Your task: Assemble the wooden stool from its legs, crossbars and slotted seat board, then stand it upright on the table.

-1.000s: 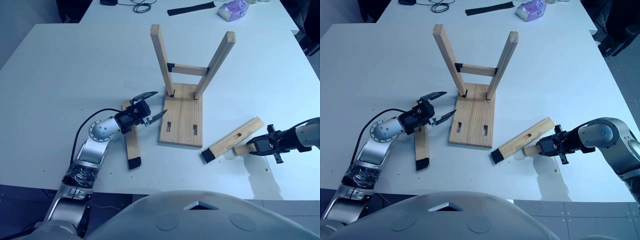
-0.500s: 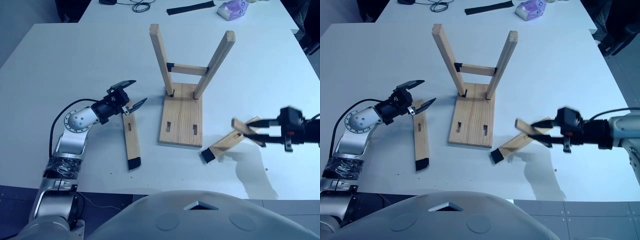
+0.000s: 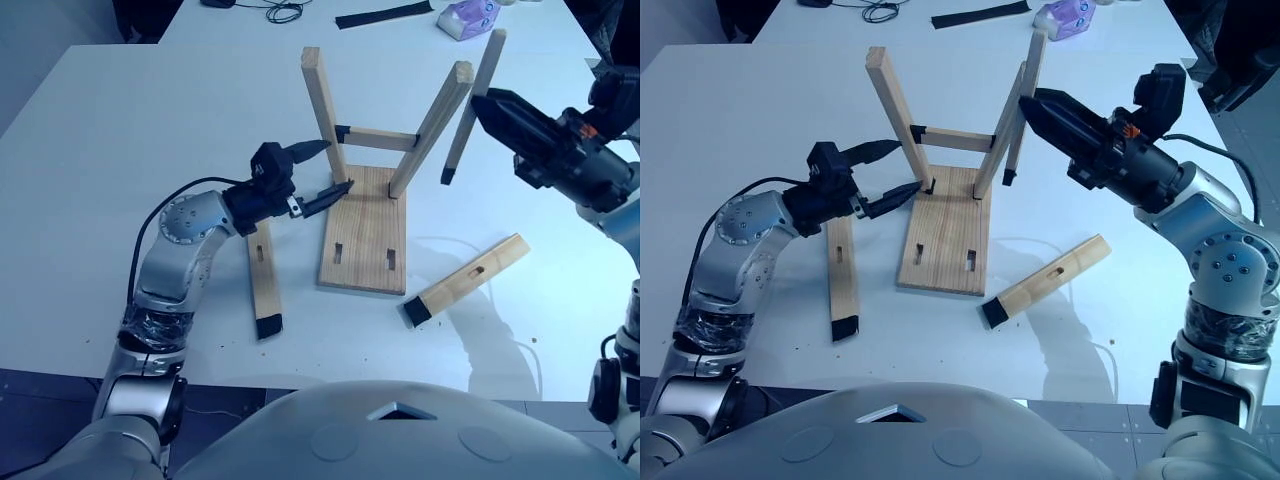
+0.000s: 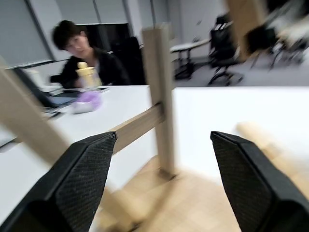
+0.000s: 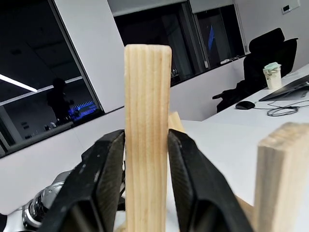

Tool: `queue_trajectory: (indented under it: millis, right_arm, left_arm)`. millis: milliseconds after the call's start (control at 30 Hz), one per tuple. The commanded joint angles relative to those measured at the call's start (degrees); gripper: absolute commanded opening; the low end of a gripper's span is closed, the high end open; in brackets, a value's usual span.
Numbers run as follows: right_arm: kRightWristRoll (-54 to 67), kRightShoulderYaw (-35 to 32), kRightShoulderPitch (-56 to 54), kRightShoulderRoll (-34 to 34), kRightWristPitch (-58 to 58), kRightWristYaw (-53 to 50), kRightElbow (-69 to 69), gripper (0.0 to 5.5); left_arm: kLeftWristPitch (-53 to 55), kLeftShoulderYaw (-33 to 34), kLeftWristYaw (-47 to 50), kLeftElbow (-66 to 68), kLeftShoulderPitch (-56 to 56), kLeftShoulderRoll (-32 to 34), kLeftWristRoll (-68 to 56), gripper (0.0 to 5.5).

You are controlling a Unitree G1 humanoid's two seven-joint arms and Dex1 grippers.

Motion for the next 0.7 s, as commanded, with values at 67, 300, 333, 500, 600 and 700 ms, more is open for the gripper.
queue_trajectory:
  millis: [67, 300, 333, 500, 600, 700]
  right_arm:
    - [-1.3, 2.8, -0.8, 1.8, 0.9, 0.6, -1.5, 1.33]
    - [-1.8, 5.4, -0.6, 2.5, 1.3, 4.2, -3.4, 1.33]
    - [-1.6, 5.6, -1.0, 2.7, 1.4, 4.5, -3.5, 1.33]
    - [-2.8, 7.1, -1.6, 3.6, 1.3, 5.4, -3.8, 1.33]
    - [-3.6, 8.0, -1.2, 4.0, 1.1, 6.0, -4.3, 1.33]
    - [-3.5, 8.5, -1.1, 4.6, 1.1, 6.0, -4.8, 1.33]
  left_arm:
    - [12.8, 2.9, -0.5, -5.8, -3.5, 0.7, -14.0, 3.60]
    - [20.7, 4.1, 1.3, -5.0, -7.6, -0.6, -22.4, 3.60]
    - [21.4, 4.1, 1.3, -4.8, -7.7, -0.7, -23.0, 3.60]
    - [23.7, 3.6, 1.3, -4.8, -8.1, -1.2, -24.9, 3.60]
    - [25.1, 3.5, 1.4, -5.0, -8.7, -1.7, -26.3, 3.60]
    - [25.8, 3.1, 0.9, -4.9, -9.1, -1.8, -26.4, 3.60]
